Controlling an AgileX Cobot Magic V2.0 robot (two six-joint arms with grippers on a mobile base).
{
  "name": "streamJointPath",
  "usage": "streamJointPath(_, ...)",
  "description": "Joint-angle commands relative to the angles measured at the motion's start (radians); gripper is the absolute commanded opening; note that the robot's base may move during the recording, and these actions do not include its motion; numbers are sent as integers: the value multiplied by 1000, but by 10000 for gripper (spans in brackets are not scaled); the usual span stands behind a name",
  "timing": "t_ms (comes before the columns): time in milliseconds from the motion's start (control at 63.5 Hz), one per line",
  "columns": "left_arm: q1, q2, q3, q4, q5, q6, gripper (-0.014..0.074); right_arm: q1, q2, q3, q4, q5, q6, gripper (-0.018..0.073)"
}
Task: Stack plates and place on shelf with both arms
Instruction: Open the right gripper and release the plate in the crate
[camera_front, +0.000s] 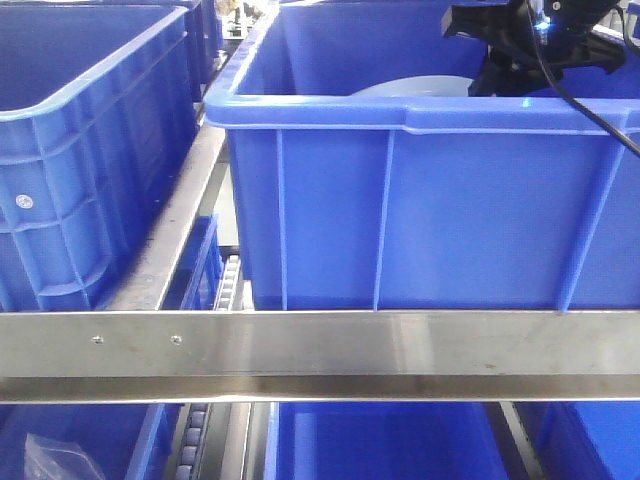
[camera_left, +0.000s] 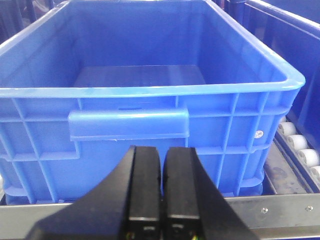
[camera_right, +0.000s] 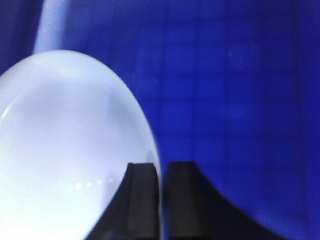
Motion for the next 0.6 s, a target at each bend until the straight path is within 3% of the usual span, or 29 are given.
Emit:
streamJointPath(0,-6,-19,23,-8,-86,-1,102,-6,-55,-40,2,-76,-18,500)
streamJointPath(110,-6,-19,23,-8,-86,-1,102,-6,-62,-40,2,-76,-18,620)
streamJointPath(315,-6,-19,23,-8,-86,-1,102,-5,-101,-40,2,-76,-13,605)
streamJointPath(472,-6,-19,23,-8,-86,-1,102,-3,-176,-40,2,-67,-13,461)
streamJointPath(583,-6,-19,23,-8,-86,-1,102,-3,-250,-40,2,-25,-13,251)
